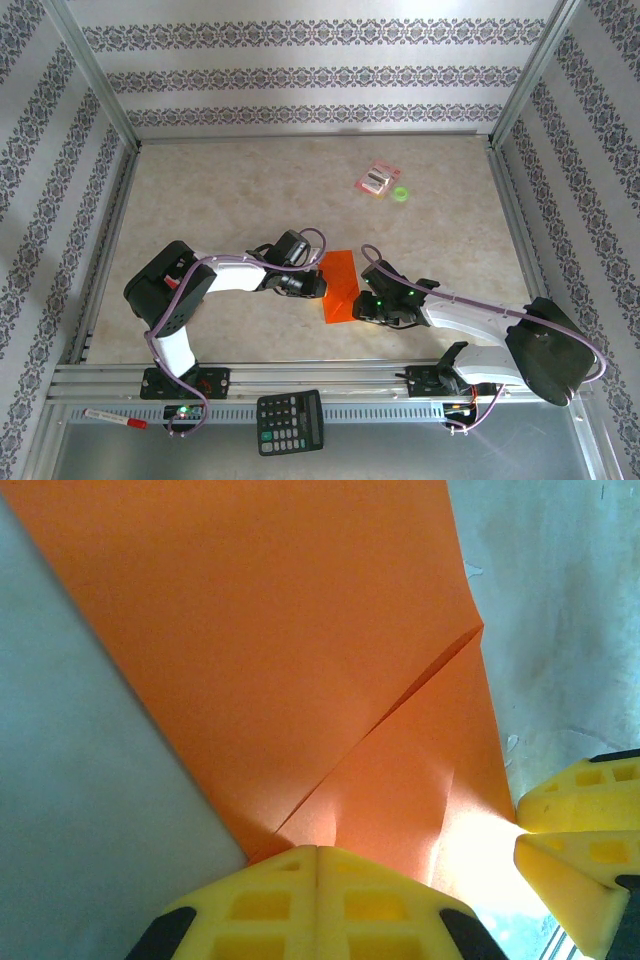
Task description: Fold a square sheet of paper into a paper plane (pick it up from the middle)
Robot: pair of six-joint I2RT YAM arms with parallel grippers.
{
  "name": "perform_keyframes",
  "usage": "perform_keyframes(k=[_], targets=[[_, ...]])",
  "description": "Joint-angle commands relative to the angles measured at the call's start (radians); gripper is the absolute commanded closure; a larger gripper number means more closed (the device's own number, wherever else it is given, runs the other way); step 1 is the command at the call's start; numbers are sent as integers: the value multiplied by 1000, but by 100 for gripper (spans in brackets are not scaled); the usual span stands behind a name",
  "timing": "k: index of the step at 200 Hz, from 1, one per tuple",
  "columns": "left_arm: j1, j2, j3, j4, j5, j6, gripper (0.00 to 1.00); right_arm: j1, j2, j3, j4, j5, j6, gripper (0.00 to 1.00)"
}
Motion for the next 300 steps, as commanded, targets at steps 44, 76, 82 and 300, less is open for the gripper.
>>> perform_keyframes(k=[44,76,82,300], targets=[[9,41,-6,-75,-6,33,100,21,40,22,120,-76,-4,73],[9,39,-8,-78,-4,34,100,21,61,30,143,-85,-2,72],[9,39,-9,-78,-5,34,100,20,61,29,156,-86,1,72],[9,41,9,-102,-4,35,100,-23,-60,-100,336,-52,107,67]])
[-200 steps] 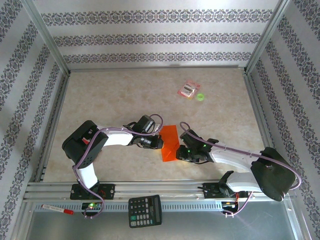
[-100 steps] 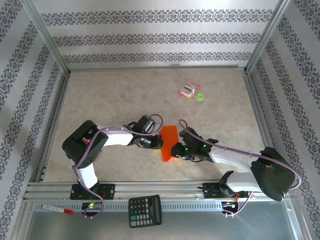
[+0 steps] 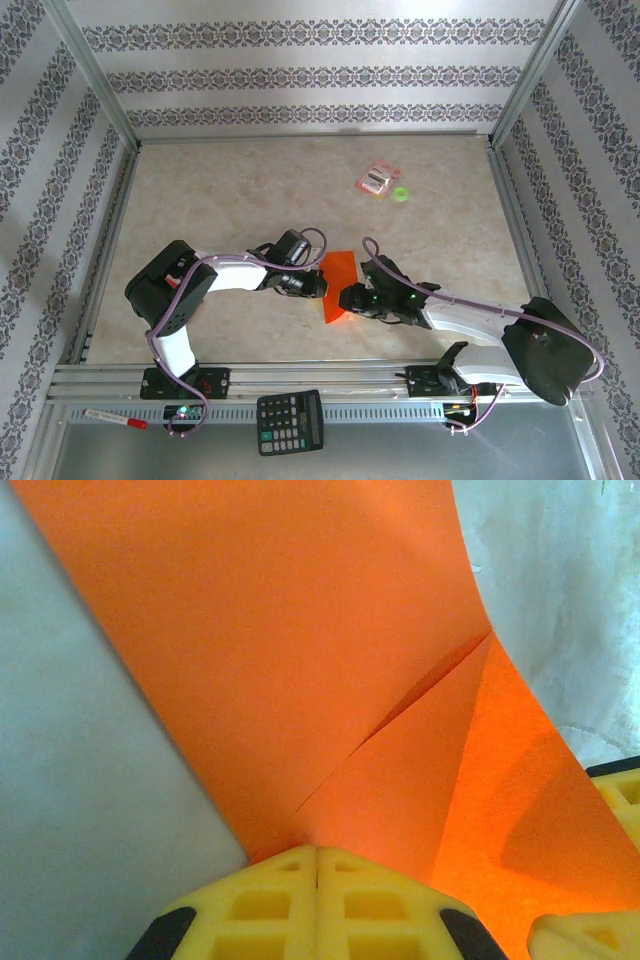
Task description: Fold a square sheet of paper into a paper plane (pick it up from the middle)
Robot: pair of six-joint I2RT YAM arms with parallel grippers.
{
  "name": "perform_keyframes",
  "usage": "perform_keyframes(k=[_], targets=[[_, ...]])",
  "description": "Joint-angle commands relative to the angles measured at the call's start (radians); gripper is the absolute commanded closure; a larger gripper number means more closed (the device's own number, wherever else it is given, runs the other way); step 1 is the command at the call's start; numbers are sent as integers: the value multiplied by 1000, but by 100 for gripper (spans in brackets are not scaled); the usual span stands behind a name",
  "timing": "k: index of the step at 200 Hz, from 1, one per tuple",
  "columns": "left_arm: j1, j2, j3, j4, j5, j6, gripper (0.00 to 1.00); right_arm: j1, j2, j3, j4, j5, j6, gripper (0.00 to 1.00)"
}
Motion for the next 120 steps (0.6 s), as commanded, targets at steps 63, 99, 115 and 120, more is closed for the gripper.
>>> perform_keyframes(k=[63,99,115,120], targets=[[9,36,-2,-86,-8,26,100,46,-149,-113,36,187,140,89],[7,5,23,-60,24,2,96,42,-160,-89,-24,237,80,100],[9,-37,41,-41,52,-21,85,21,-172,-36,-114,235,5,100],[10,-60,48,-38,57,-27,80,8,-179,-20,-142,231,-18,100]])
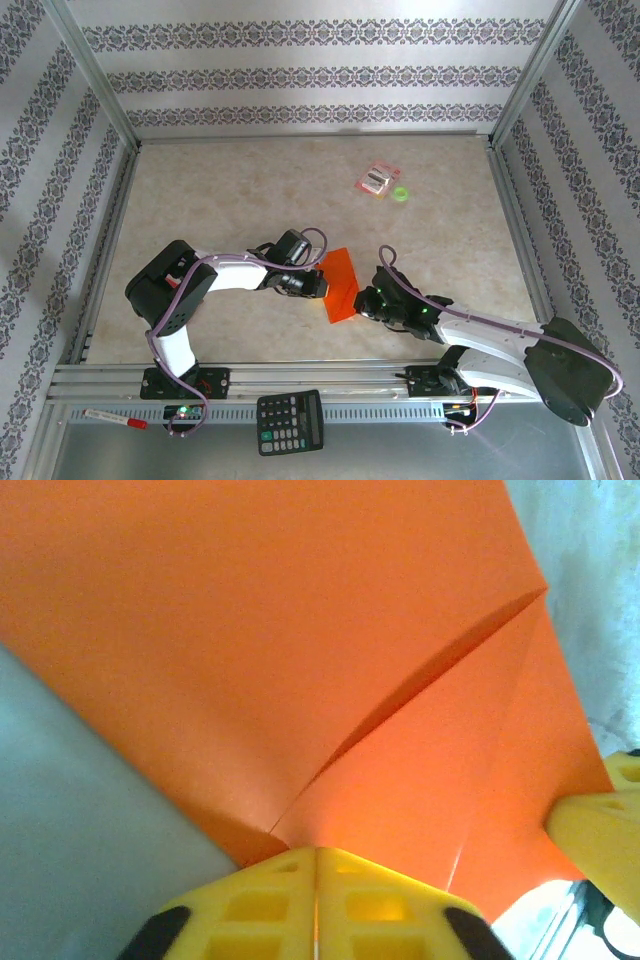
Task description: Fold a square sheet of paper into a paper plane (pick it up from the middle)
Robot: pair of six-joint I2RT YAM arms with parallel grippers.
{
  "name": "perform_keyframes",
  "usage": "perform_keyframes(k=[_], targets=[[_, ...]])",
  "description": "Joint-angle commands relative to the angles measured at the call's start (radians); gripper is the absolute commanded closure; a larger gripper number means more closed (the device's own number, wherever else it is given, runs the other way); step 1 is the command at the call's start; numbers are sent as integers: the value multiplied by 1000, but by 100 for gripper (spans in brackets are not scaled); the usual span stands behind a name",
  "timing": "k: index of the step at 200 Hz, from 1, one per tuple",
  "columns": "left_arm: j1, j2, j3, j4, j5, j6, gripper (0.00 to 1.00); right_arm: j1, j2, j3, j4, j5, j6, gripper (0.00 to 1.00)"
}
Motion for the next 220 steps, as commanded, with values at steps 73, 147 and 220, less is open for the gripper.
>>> perform_keyframes(k=[73,147,220], targets=[[195,-381,-25,-65,33,-109,50,-38,-21,517,-799,272,-604,100],[365,-490,-107,-173,-38,-87,51,289,404,650,-638,199,-562,100],[338,-409,-118,-94,80,-193,64,307,418,473,-227,12,-488,97]])
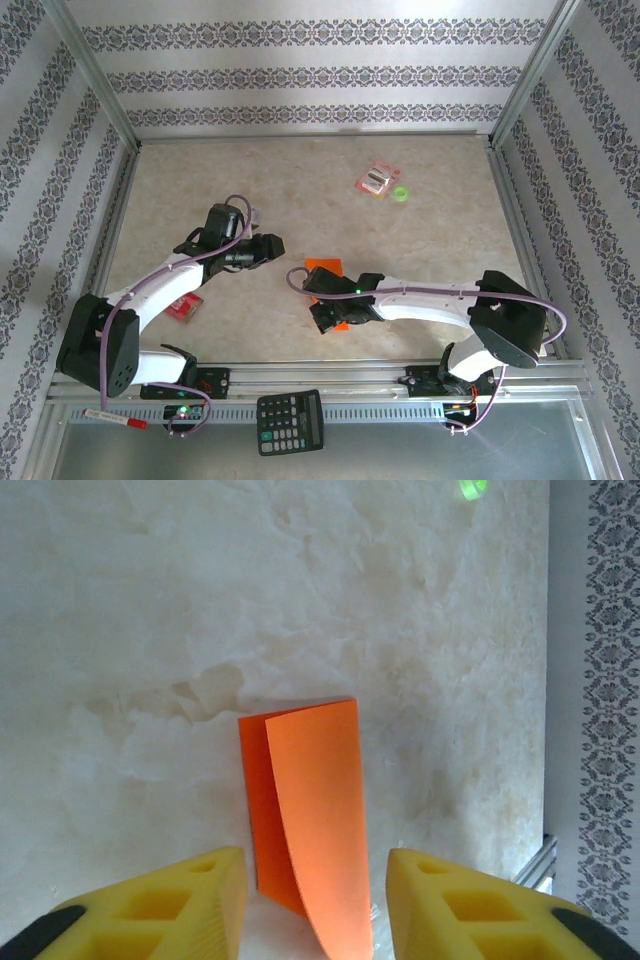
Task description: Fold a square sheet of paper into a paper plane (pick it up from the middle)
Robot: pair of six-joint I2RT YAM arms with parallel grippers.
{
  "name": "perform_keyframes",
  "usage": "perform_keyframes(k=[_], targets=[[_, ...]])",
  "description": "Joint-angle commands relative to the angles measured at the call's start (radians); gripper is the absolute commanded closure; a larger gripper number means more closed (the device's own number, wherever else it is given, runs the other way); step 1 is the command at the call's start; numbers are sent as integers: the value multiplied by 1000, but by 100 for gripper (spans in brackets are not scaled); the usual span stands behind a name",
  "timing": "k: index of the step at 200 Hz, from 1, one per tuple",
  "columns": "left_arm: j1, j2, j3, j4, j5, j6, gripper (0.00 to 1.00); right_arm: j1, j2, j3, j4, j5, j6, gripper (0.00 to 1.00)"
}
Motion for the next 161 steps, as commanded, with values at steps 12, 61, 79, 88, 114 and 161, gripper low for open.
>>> perform_keyframes(k=[12,61,79,88,114,161], targets=[[-33,82,15,71,93,-64,66,-5,-11,-41,160,-63,28,97],[-119,276,112,174,155,-109,78,-10,-9,-65,180,-54,40,97],[-139,344,143,184,158,-109,79,-12,-19,-76,190,-50,48,97],[-148,377,155,189,168,-111,80,-14,-22,-82,192,-48,51,97],[-174,443,198,144,153,-65,80,-20,-32,-93,197,-46,55,96],[-174,526,223,85,123,0,80,-48,-52,-116,220,-87,56,91]])
